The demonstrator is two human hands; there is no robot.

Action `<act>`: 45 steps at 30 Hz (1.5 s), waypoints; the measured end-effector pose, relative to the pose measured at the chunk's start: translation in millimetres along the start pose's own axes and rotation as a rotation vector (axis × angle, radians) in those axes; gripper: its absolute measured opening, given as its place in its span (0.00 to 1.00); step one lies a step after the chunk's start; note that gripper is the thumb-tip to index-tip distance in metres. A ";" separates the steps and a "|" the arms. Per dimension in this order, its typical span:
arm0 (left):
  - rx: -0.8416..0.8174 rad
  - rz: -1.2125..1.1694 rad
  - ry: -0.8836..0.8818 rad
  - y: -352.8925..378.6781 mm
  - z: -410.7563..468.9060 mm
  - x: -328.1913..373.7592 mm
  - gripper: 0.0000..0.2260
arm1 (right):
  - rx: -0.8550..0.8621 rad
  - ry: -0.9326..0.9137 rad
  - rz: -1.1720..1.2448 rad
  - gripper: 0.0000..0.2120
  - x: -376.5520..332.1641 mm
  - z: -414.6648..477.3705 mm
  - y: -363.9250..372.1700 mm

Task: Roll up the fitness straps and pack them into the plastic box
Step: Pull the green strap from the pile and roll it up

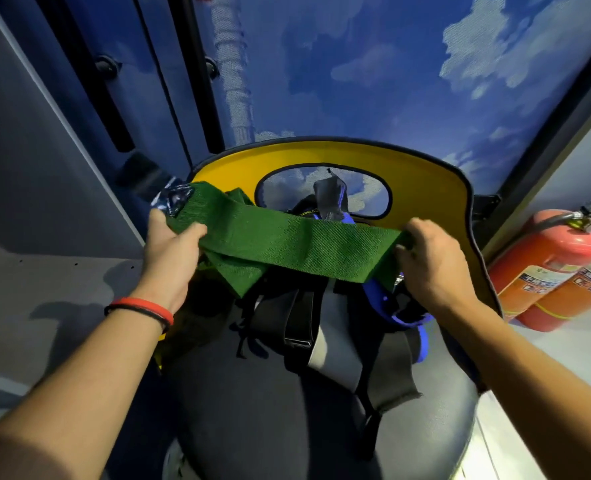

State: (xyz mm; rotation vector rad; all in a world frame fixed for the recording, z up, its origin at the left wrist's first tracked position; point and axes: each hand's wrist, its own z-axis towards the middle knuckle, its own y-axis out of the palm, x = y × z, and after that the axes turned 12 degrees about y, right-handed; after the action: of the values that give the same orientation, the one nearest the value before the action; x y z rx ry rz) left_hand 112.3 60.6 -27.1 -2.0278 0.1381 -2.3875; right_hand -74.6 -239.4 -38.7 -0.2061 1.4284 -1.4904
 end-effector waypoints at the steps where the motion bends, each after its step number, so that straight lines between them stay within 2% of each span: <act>1: -0.042 0.104 0.037 3.7 -1.7 -1.5 0.29 | 0.064 0.004 0.096 0.08 -8.8 1.1 -7.2; 2: -0.061 0.187 0.071 9.8 -7.3 3.0 0.35 | 0.122 0.010 0.188 0.08 -18.6 1.9 -15.2; 3: -0.066 0.238 0.104 16.2 -11.4 5.5 0.37 | 0.162 0.014 0.274 0.07 -29.2 1.9 -23.3; 5: -0.077 0.258 0.187 28.0 -16.9 7.2 0.28 | 0.166 0.001 0.435 0.06 -51.4 -1.6 -37.2; 7: -0.088 0.319 0.219 35.9 -20.9 12.9 0.14 | 0.032 -0.019 0.607 0.05 -70.9 -10.0 -47.3; 8: -0.090 0.373 0.210 36.7 -20.4 12.1 0.12 | -0.086 -0.005 0.676 0.05 -78.5 -15.0 -50.0; 10: -0.103 0.397 0.141 36.9 -21.7 12.3 0.15 | -0.416 0.070 0.727 0.07 -86.6 -27.0 -50.2; 11: -0.112 0.340 0.144 36.9 -21.3 10.4 0.14 | -0.609 0.110 0.703 0.06 -85.8 -34.1 -45.8; 12: -0.130 0.262 0.159 37.2 -24.3 12.4 0.08 | -0.794 0.133 0.643 0.04 -82.3 -41.7 -40.1; 13: -0.170 0.213 0.179 37.5 -30.5 18.2 0.10 | -0.952 0.145 0.547 0.04 -77.2 -49.3 -34.0; 14: -0.218 0.178 0.247 35.9 -34.5 19.3 0.19 | -1.082 0.129 0.437 0.06 -71.0 -55.3 -27.0; 15: -0.288 0.203 0.326 35.2 -38.5 19.3 0.25 | -1.163 0.090 0.337 0.06 -65.6 -60.4 -21.1; 16: -0.350 0.259 0.387 36.4 -44.5 21.1 0.26 | -1.173 0.046 0.254 0.04 -61.9 -62.2 -16.8; 18: -0.425 0.388 0.501 37.5 -50.9 18.5 0.24 | -1.003 0.011 0.196 0.07 -59.2 -56.5 -12.1; 22: -0.674 0.489 0.645 46.6 -73.9 28.3 0.21 | -0.599 0.305 0.472 0.07 -67.8 -36.0 -5.7; 23: -0.727 0.506 0.686 48.6 -77.3 29.8 0.21 | -0.560 0.403 0.561 0.07 -69.9 -33.0 -5.0; 26: -0.857 0.622 0.770 52.7 -85.0 31.2 0.22 | -0.613 0.631 0.821 0.09 -71.3 -28.3 -6.8; 29: -0.954 0.714 0.837 55.8 -88.7 30.7 0.21 | -0.617 0.602 0.806 0.15 -67.0 -23.3 -10.6; 31: -0.948 0.675 0.806 56.5 -88.1 29.9 0.21 | -0.626 0.584 0.876 0.15 -65.9 -23.0 -10.4; 35: -0.931 0.548 0.599 56.5 -83.7 26.3 0.24 | -0.709 0.618 0.995 0.18 -61.7 -22.9 -3.1; 37: -0.938 0.456 0.582 59.1 -85.2 26.4 0.22 | -0.712 0.599 1.054 0.15 -62.0 -23.3 -1.1; 39: -0.892 0.396 0.552 60.1 -85.2 22.4 0.18 | -0.651 0.603 1.098 0.03 -61.4 -22.6 -3.2; 40: -0.849 0.376 0.508 60.0 -83.5 21.1 0.17 | -0.598 0.605 1.102 0.02 -59.1 -21.0 -4.0; 45: -0.709 0.196 0.243 54.8 -66.4 21.7 0.19 | -0.379 0.545 1.218 0.10 -43.6 -10.6 -4.6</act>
State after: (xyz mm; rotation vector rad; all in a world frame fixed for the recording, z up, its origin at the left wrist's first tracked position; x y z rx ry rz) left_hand 40.4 8.9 -20.2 -1.7634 1.2785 -2.6742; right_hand -64.1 -201.8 -16.2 0.7810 1.7334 -0.2533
